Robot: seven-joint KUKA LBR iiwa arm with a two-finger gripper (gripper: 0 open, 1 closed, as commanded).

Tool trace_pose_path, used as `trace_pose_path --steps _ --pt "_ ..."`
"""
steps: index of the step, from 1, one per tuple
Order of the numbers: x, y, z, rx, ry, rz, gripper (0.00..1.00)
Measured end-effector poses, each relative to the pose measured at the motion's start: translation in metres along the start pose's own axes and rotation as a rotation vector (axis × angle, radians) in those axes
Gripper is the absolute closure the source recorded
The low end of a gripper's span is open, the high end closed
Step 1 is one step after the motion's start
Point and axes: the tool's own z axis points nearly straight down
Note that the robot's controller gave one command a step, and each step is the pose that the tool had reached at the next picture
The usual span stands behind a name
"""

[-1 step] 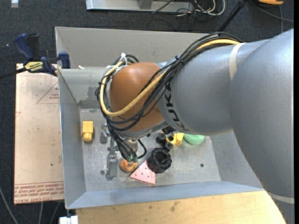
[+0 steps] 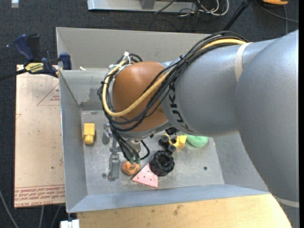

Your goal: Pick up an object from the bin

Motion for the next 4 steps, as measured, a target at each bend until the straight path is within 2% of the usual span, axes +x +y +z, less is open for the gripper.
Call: trace_pose_path --steps 1,2,3,4 --pt "-0.003 -0.032 0.021 -0.002 -0.003 -0.074 0.00" --pt "0.021 -0.057 0.019 0.002 0.003 -0.071 0.00" --pt "0.017 -0.104 0.044 -0.001 -0.002 -0.069 0.00" --pt "0.012 -0.130 0.057 0.002 0.000 -0.006 0.00"
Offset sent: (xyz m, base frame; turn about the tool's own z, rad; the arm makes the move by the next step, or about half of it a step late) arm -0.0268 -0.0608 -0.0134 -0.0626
